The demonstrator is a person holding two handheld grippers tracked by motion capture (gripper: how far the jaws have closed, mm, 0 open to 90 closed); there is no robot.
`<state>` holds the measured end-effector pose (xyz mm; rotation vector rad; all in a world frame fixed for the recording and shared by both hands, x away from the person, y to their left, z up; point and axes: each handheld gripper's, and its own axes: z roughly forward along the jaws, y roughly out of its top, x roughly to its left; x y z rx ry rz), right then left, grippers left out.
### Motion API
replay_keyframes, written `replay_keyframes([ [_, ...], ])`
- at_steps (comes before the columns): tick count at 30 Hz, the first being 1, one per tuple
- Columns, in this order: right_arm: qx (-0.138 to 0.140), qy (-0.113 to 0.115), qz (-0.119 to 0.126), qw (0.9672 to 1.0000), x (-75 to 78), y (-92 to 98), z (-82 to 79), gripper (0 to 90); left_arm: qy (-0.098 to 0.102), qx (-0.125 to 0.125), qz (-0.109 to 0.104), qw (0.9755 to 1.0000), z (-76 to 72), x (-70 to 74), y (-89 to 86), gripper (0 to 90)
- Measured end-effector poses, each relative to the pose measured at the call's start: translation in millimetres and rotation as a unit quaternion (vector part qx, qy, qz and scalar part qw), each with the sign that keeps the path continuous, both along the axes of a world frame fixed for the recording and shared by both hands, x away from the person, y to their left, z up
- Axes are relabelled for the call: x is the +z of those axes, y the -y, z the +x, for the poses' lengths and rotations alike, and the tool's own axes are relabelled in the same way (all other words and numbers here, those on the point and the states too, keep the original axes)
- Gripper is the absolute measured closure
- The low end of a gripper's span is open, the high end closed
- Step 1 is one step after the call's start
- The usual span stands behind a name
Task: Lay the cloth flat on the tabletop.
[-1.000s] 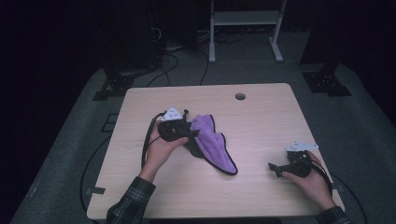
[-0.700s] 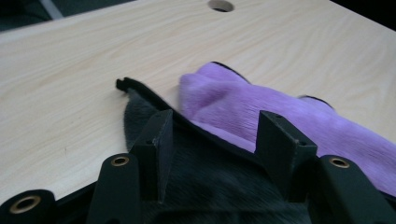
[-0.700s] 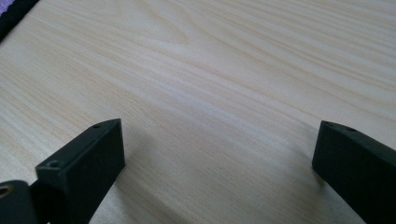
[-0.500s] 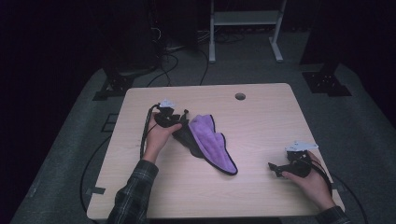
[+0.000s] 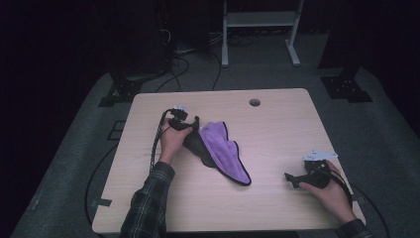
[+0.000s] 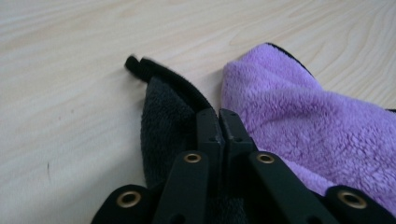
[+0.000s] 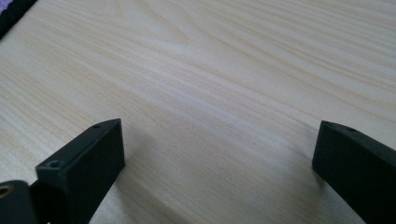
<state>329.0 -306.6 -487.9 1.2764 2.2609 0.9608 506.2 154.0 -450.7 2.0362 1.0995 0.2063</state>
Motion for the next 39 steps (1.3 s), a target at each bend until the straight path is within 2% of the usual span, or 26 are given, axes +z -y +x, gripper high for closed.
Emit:
replay_keyframes([
  [4, -0.003, 0.003, 0.001, 1.0, 0.2, 0.5, -0.2, 5.0, 0.009, 0.001, -0.008, 0.9999, -10.5, 5.5, -7.7, 89.1],
  [5, -0.003, 0.005, 0.003, 1.0, 0.6, 1.0, -0.3, 7.4, 0.017, 0.002, -0.01, 0.9998, -18.6, 10.7, -14.8, 89.2],
  [9, -0.01, 0.0, 0.0, 1.0, 5.9, 3.1, -1.6, 24.3, 0.04, 0.001, -0.021, 0.999, -42.4, 25.4, -33.2, 89.1],
  [10, -0.007, -0.002, -0.002, 1.0, 7.4, 2.4, -1.9, 26.7, 0.04, 0.001, -0.021, 0.999, -42.4, 25.4, -33.2, 89.1],
  [11, -0.004, 0.0, -0.002, 1.0, 9.1, 1.0, -2.8, 27.9, 0.049, -0.001, -0.025, 0.9985, -55.1, 30.4, -40.2, 89.1],
  [14, 0.016, 0.011, 0.012, 0.9997, 14.8, -7.0, -5.3, 29.5, 0.059, -0.003, -0.034, 0.9976, -75.2, 34.4, -50.0, 89.1],
  [17, 0.048, 0.02, 0.028, 0.9982, 20.6, -18.9, -8.8, 31.9, 0.059, -0.001, -0.041, 0.9974, -92.6, 34.5, -58.5, 89.1],
  [20, 0.083, 0.024, 0.046, 0.9952, 24.5, -32.3, -11.7, 35.6, 0.059, 0.0, -0.041, 0.9974, -107.9, 33.5, -66.1, 89.1],
  [22, 0.109, 0.022, 0.061, 0.992, 26.1, -42.4, -12.6, 37.5, 0.057, 0.001, -0.04, 0.9976, -117.9, 30.9, -70.4, 89.0],
  [24, 0.133, 0.02, 0.064, 0.9888, 27.0, -54.8, -13.8, 37.7, 0.053, 0.004, -0.041, 0.9977, -126.9, 27.8, -74.4, 89.0],
  [29, 0.195, 0.012, 0.067, 0.9785, 25.2, -88.7, -16.4, 37.0, 0.038, 0.008, -0.043, 0.9983, -145.1, 18.0, -82.3, 88.9],
  [30, 0.204, 0.01, 0.065, 0.9767, 24.5, -94.8, -16.7, 36.9, 0.035, 0.009, -0.044, 0.9984, -148.1, 16.1, -83.4, 88.9],
  [31, 0.204, 0.01, 0.065, 0.9767, 24.5, -94.8, -16.7, 36.9, 0.035, 0.009, -0.044, 0.9984, -148.1, 16.1, -83.4, 88.9],
  [32, 0.218, 0.011, 0.052, 0.9745, 22.5, -105.3, -16.0, 37.1, 0.028, 0.011, -0.047, 0.9984, -153.7, 13.1, -85.2, 88.8],
  [34, 0.23, 0.011, 0.042, 0.9722, 19.3, -113.1, -13.2, 38.0, 0.025, 0.011, -0.045, 0.9986, -158.0, 11.7, -85.9, 88.7],
  [37, 0.231, 0.009, 0.016, 0.9727, 14.6, -121.0, -8.2, 41.4, 0.028, 0.009, -0.034, 0.999, -162.4, 10.1, -84.9, 86.5],
  [39, 0.231, 0.008, 0.006, 0.9728, 12.2, -122.9, -4.8, 47.7, 0.034, 0.009, -0.021, 0.9992, -164.4, 10.3, -82.4, 76.4],
])
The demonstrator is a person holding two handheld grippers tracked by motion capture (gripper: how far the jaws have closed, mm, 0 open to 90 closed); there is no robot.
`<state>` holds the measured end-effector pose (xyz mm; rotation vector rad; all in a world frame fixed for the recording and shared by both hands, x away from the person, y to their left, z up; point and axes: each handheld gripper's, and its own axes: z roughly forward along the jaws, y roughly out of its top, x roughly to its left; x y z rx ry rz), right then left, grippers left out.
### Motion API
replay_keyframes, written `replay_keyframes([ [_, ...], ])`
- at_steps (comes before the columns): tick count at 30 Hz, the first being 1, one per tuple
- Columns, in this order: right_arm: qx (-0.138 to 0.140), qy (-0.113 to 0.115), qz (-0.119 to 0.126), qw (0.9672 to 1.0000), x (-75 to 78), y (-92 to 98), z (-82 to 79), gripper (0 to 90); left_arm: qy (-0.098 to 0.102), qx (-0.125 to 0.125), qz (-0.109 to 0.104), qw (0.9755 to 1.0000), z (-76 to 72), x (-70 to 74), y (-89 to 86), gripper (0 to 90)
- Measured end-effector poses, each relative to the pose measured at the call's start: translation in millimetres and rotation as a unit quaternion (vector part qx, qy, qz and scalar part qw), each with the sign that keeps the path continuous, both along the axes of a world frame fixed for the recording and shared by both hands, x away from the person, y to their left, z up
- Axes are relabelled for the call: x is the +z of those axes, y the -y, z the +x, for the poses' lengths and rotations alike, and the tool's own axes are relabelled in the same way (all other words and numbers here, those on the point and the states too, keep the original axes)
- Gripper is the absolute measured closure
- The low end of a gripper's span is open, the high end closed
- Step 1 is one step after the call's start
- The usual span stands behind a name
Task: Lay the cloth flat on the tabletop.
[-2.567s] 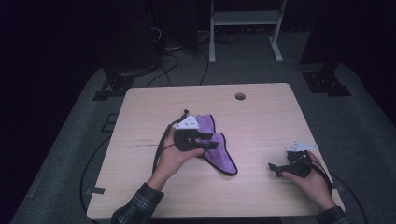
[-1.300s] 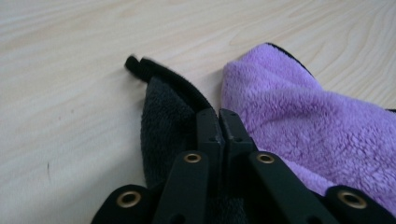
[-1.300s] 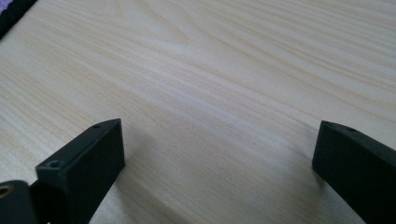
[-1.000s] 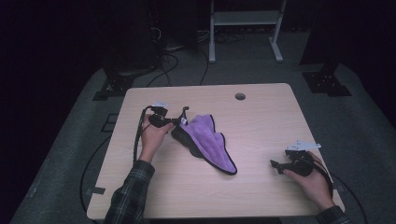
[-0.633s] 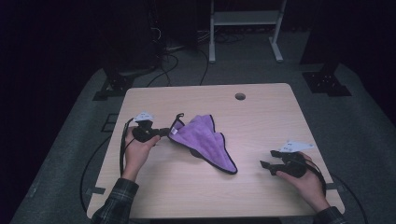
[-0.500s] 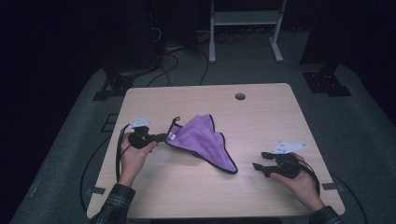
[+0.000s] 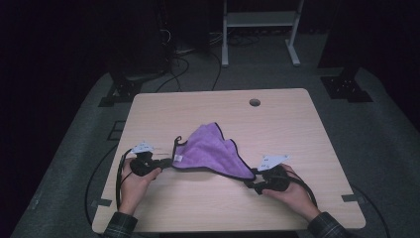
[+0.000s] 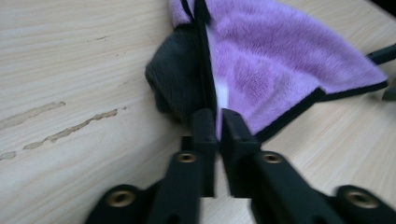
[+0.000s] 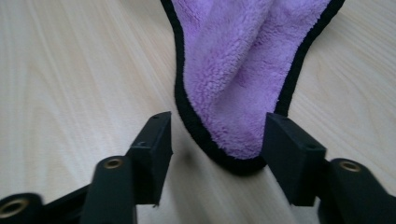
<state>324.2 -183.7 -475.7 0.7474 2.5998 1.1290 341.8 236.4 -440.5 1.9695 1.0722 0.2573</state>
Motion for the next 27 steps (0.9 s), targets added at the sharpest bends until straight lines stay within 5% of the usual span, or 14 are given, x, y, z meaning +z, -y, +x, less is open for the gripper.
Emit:
replay_keyframes([
  [7, -0.01, 0.015, -0.016, 0.9997, 0.1, 2.4, 4.8, 71.1, 0.036, 0.012, 0.014, 0.9992, 8.8, 11.9, 6.1, 53.0],
  [15, -0.017, 0.018, -0.026, 0.9994, 1.3, 3.3, 6.2, 81.8, 0.05, 0.01, 0.018, 0.9985, 40.0, 20.5, 25.0, 46.3],
  [18, -0.017, 0.019, -0.029, 0.9993, 1.7, 3.7, 6.2, 83.1, 0.048, 0.006, 0.023, 0.9986, 50.9, 15.0, 32.8, 49.0],
  [23, -0.022, 0.017, -0.034, 0.999, 3.2, 6.2, 6.2, 84.1, 0.021, 0.006, 0.013, 0.9997, 58.2, 6.0, 33.4, 83.3],
  [27, -0.034, 0.02, -0.031, 0.9987, 8.4, 11.1, 7.1, 84.4, 0.022, 0.009, -0.002, 0.9997, 56.1, 10.6, 28.8, 85.8],
])
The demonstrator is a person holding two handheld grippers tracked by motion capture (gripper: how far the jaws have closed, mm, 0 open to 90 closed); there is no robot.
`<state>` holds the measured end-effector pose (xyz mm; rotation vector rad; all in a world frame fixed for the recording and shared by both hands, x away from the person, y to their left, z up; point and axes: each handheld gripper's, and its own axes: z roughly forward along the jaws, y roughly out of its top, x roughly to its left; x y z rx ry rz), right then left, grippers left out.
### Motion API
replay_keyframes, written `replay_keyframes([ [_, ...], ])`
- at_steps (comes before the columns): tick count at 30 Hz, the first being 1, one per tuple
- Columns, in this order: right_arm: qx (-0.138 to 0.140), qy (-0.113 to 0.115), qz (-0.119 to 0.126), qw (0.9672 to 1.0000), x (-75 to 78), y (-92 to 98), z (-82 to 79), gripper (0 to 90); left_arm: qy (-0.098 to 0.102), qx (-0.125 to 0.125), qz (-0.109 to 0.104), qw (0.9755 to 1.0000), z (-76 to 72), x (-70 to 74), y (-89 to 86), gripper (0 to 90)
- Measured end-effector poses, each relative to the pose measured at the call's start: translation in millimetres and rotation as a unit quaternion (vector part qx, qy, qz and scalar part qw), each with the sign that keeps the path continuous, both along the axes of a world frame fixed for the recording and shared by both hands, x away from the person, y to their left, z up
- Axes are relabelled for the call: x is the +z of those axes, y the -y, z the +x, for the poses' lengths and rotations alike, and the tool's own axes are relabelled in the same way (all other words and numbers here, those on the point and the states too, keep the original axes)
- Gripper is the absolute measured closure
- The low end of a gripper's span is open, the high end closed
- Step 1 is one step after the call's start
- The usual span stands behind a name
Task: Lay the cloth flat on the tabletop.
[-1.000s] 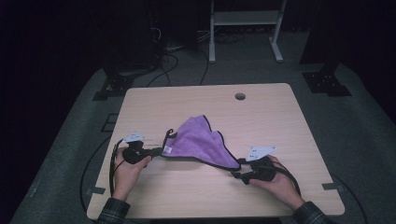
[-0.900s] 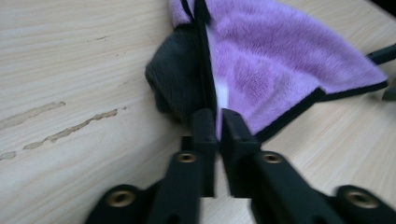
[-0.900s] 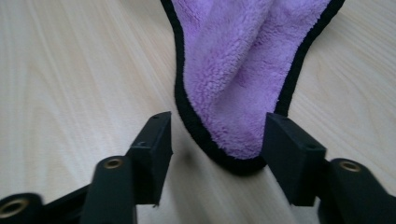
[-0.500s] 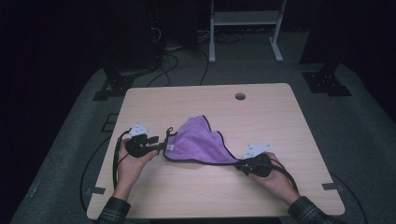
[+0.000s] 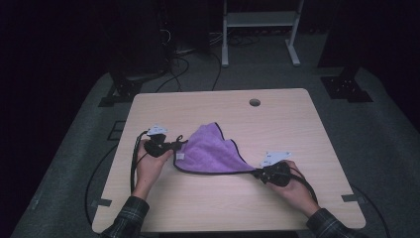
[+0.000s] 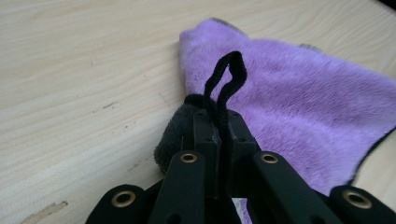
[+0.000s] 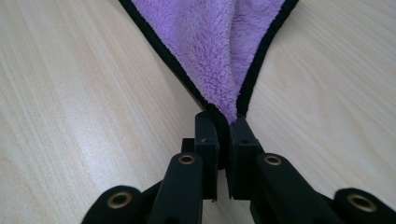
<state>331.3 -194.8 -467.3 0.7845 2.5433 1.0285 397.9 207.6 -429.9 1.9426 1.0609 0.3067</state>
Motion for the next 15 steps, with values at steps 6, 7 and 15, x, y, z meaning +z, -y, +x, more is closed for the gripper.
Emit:
replay_keyframes([
  [6, -0.028, 0.019, 0.022, 0.9992, 20.9, 15.5, 7.4, 84.7, 0.03, 0.01, -0.052, 0.9981, -7.4, 20.1, -11.2, 85.8],
  [7, -0.035, 0.022, 0.034, 0.9986, 25.3, 19.7, 10.1, 84.8, 0.035, 0.01, -0.059, 0.9976, -8.1, 23.9, -11.8, 85.9],
  [15, -0.08, 0.075, 0.094, 0.9896, 72.7, 42.9, 23.4, 85.0, 0.084, 0.01, -0.106, 0.9907, -6.3, 64.7, -11.1, 85.9],
])
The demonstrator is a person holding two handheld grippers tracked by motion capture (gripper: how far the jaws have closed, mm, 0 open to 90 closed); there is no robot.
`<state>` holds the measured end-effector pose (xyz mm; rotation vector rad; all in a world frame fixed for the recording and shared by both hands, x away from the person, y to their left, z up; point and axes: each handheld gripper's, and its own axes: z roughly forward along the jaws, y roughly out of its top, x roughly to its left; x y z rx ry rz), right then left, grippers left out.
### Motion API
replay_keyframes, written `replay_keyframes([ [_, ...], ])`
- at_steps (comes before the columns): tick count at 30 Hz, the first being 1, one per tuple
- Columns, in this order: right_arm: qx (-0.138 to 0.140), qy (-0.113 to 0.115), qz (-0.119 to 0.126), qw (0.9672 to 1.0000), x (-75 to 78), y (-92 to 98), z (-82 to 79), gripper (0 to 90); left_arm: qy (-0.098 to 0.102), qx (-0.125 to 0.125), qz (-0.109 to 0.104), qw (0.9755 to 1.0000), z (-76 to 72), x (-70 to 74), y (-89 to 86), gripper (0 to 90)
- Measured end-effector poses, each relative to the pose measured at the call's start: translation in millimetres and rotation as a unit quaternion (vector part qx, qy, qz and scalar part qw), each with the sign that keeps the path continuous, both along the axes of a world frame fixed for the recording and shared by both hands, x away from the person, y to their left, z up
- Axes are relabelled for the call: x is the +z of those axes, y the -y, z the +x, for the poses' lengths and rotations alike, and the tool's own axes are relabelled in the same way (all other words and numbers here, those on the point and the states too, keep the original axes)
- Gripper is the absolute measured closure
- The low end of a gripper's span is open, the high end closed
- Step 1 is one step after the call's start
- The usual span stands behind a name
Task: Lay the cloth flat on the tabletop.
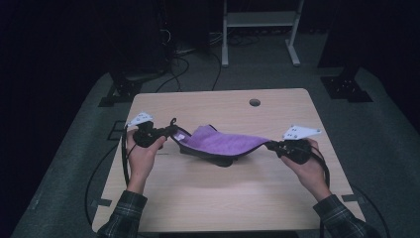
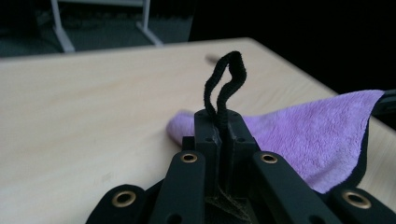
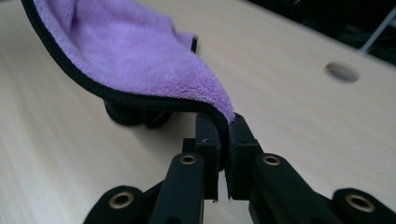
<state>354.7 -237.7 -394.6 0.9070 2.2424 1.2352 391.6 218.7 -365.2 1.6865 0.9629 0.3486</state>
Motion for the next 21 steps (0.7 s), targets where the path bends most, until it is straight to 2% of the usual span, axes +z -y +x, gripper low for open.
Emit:
replay_keyframes([
  [1, 0.0, 0.0, 0.0, 1.0, 0.0, 0.0, 0.0, 85.0, 0.0, 0.0, 0.0, 1.0, 0.0, 0.0, 0.0, 85.9],
  [2, -0.008, 0.017, 0.009, 0.9998, 13.3, 4.3, -0.2, 85.0, 0.014, 0.003, -0.01, 0.9998, 0.0, 12.3, -0.8, 85.9],
  [6, -0.021, 0.048, 0.031, 0.9981, 38.2, 14.1, -0.8, 85.0, 0.042, 0.009, -0.026, 0.9988, -0.4, 35.7, -4.5, 85.9],
  [9, -0.029, 0.066, 0.047, 0.9963, 54.7, 20.8, -2.9, 85.0, 0.063, 0.015, -0.046, 0.9969, -3.2, 52.6, -8.2, 85.9],
  [13, -0.035, 0.093, 0.065, 0.9929, 75.9, 25.8, -8.7, 85.0, 0.089, 0.013, -0.057, 0.9943, -8.6, 73.8, -9.3, 85.9],
  [16, -0.035, 0.115, 0.063, 0.9908, 91.3, 25.3, -13.1, 85.0, 0.108, 0.012, -0.06, 0.9923, -12.5, 87.7, -9.4, 85.9],
  [17, -0.035, 0.12, 0.064, 0.9901, 95.4, 25.1, -14.0, 85.0, 0.108, 0.012, -0.06, 0.9923, -12.5, 87.7, -9.4, 85.9],
  [18, -0.035, 0.125, 0.063, 0.9895, 99.1, 25.1, -14.5, 85.0, 0.116, 0.015, -0.065, 0.991, -13.6, 93.6, -10.1, 85.9],
  [21, -0.036, 0.132, 0.062, 0.9886, 106.4, 24.6, -13.7, 85.0, 0.119, 0.017, -0.064, 0.9906, -11.9, 97.7, -9.8, 85.9],
])
